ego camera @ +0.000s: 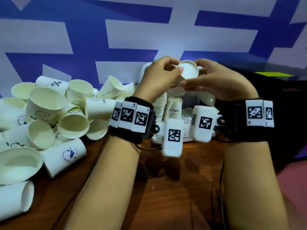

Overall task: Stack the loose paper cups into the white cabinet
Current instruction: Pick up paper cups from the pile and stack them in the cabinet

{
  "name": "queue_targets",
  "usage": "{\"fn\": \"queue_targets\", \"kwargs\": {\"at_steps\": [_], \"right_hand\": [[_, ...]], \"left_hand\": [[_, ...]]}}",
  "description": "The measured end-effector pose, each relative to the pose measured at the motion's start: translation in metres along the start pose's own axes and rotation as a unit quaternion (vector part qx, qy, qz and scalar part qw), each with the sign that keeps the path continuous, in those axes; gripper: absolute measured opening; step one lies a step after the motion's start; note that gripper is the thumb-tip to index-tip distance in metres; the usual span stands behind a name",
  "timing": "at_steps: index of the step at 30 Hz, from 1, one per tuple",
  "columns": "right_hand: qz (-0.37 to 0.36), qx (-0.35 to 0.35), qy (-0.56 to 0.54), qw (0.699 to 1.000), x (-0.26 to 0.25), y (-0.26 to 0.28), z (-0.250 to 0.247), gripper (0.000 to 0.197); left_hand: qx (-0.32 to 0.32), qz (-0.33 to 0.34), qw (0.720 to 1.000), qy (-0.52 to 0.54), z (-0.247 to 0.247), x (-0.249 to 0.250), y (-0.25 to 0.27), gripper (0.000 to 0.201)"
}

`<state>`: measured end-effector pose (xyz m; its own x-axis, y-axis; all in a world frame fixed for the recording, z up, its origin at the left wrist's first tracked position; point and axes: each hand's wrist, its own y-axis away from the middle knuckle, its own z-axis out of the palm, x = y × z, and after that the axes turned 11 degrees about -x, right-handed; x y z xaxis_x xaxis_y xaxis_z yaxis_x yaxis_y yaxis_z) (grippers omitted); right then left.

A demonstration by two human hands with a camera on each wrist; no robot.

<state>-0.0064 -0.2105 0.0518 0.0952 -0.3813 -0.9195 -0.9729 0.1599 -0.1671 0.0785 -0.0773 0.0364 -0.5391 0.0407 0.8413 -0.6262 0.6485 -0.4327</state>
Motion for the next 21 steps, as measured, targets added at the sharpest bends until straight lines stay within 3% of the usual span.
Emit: {"fn": "queue_targets", "kwargs": {"at_steps": [8,14,21], "right_hand": [[0.028,-0.007,0.009,1.000,0.004,0.001,-0.012,0.063],[0.056,-0.016,0.035,0.998,0.004,0.002,-0.013,0.056],[0.077,0.015,0.041,0.996,0.026,-0.020,-0.012,0.061]], "left_hand": [[-0.029,0.004,0.999,-0.013,0.007,-0.003,-0.007,0.023],[-0.047,-0.014,0.999,-0.017,0.007,-0.011,-0.010,0.015],[-0.050,-0.031,0.998,-0.006,0.014,-0.032,-0.019,0.016]]}}
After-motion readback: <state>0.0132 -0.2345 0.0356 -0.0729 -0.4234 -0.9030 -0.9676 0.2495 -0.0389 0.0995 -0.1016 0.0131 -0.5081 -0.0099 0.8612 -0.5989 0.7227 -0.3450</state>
